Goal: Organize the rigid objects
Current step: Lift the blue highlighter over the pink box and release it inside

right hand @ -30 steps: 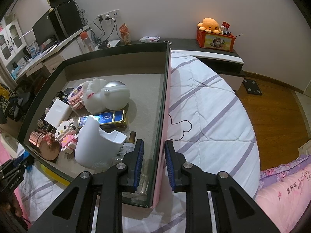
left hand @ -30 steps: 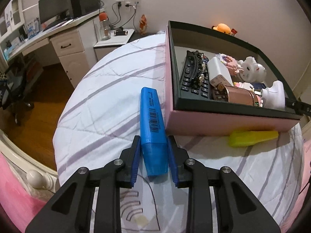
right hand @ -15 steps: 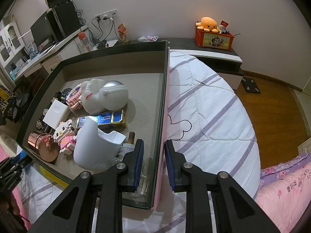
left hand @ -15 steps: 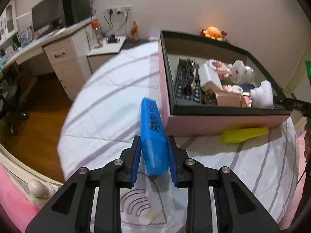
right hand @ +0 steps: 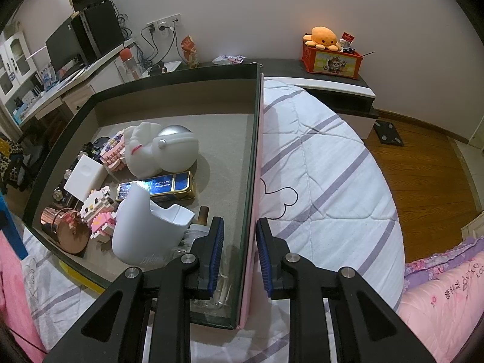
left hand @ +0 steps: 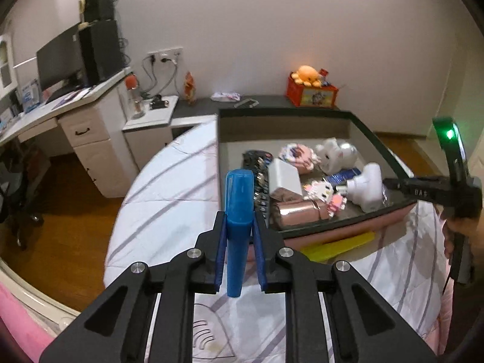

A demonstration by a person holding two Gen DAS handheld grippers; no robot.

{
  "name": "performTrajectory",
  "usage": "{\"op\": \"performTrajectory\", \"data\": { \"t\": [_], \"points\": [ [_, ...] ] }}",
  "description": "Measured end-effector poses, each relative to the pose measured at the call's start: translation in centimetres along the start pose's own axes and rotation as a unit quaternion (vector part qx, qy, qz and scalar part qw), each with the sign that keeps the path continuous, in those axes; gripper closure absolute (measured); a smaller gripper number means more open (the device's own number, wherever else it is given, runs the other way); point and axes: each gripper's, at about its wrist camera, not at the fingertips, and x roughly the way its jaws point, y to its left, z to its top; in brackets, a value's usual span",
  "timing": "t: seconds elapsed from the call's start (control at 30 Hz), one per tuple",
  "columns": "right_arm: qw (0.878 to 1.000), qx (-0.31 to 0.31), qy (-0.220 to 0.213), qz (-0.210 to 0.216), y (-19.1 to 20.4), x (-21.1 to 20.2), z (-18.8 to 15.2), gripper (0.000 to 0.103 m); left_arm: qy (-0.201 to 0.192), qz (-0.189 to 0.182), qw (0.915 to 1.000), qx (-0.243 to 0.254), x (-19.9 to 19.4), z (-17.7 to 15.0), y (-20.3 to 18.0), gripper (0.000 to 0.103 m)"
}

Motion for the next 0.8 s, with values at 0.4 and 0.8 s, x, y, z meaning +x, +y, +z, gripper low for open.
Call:
{"op": "performTrajectory", "data": {
  "t": [0.4,0.8],
  "points": [
    [1.0,-0.001,0.001,0.004,0.0,0.2,0.0,0.08,0.008,-0.022,0.9997,0.005,0.7,0.1,-1.1,0.087],
    [1.0,0.002,0.007,0.007,0.0,0.6,0.0,0.079,-0.023,-0.048,0.9967,0.061,1.5,6.3,-7.0,0.087]
  ]
}}
